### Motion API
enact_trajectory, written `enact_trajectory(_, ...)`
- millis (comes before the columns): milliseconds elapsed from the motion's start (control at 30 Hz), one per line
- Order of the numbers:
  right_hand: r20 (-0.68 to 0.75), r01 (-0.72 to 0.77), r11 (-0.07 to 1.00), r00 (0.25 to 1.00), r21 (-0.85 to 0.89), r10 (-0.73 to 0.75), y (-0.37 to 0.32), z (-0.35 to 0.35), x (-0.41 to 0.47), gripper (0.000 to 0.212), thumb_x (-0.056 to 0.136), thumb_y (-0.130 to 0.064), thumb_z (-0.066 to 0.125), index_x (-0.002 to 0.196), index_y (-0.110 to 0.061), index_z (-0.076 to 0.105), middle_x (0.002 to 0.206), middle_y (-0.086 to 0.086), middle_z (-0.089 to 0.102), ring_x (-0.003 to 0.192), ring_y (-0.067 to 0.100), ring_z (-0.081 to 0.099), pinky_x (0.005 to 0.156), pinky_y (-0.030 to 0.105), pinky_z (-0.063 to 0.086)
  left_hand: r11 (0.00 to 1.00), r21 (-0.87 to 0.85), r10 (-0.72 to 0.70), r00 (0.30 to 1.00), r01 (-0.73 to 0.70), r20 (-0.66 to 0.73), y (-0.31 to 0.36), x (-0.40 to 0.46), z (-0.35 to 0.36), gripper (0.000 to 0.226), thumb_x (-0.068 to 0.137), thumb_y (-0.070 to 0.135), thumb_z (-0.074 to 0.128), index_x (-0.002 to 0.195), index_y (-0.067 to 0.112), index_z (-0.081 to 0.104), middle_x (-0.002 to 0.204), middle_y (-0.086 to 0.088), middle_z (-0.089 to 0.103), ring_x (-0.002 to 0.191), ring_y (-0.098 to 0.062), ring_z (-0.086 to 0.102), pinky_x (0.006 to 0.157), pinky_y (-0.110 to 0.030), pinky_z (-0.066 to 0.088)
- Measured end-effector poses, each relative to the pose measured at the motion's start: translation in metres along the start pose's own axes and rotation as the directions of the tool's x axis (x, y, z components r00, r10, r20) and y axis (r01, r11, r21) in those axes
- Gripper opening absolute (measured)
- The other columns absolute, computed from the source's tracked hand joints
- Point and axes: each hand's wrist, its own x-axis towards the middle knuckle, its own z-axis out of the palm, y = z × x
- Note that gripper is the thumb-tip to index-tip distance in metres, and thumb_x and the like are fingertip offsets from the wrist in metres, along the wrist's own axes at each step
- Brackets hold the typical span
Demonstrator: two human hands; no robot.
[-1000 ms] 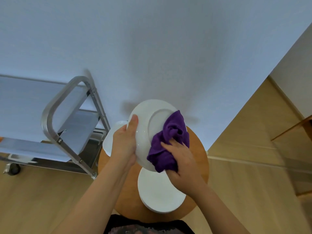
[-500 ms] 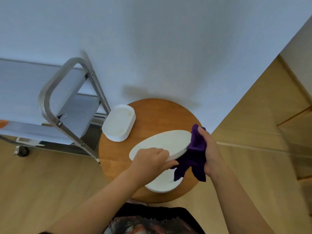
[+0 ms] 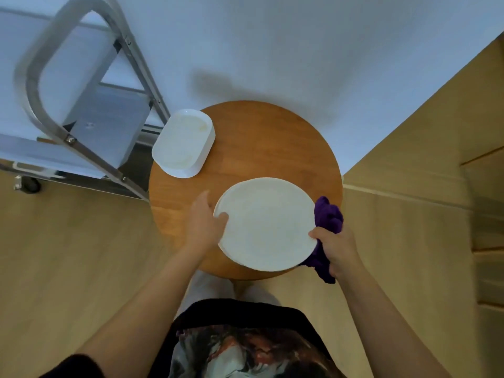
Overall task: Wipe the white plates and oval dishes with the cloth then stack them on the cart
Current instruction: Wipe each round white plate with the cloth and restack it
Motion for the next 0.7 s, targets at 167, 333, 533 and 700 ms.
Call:
enact_trajectory(167,0.047,0.027,0.996,0.999,-0.087,-0.023,0.014,0.008,0.009,0.045,0.077,0.004,0.067,0.118,-0.011,0.056,0.104,0.012,0.066,0.089,0.032,0.065,0.075,0.051,0.056,0.904,-0.285,-0.238,0.93,0.317,0.281,-0.03,0.016,0.003,0.014,0.085,-0.003,0.059,0.088,0.011,0.064,0.098,-0.011,0.066,0.085,-0.023,0.062,0.065,-0.031,0.053)
enact_trajectory(333,-0.054,0.08,0.968,0.994,-0.236,-0.095,0.02,0.009,0.02,0.038,0.074,-0.009,0.072,0.11,-0.017,0.059,0.097,0.003,0.067,0.089,0.027,0.065,0.081,0.052,0.055,0.867,-0.398,-0.25,0.953,0.3,0.173,-0.041,0.024,0.01,0.017,0.087,-0.003,0.058,0.095,0.012,0.063,0.1,-0.011,0.066,0.095,-0.03,0.061,0.076,-0.043,0.055)
enact_trajectory(533,-0.086,0.01,0.94,0.995,-0.34,-0.042,0.028,-0.013,0.032,0.041,0.073,-0.032,0.075,0.107,-0.02,0.056,0.096,0.006,0.067,0.08,0.028,0.068,0.065,0.051,0.058,0.966,-0.239,-0.104,0.995,0.1,-0.004,-0.038,0.022,0.023,0.02,0.086,0.0,0.059,0.075,0.016,0.063,0.072,0.004,0.063,0.067,-0.012,0.059,0.058,-0.025,0.049)
enact_trajectory(700,-0.166,0.032,0.97,0.983,-0.241,-0.074,0.037,-0.013,0.031,0.037,0.079,-0.033,0.072,0.109,-0.026,0.05,0.1,-0.004,0.06,0.091,0.023,0.063,0.083,0.05,0.054,0.929,0.369,0.022,0.999,-0.033,0.035,-0.044,0.032,0.021,0.019,0.09,0.024,0.056,0.083,0.007,0.061,0.07,-0.004,0.058,0.062,-0.017,0.054,0.047,-0.023,0.035)
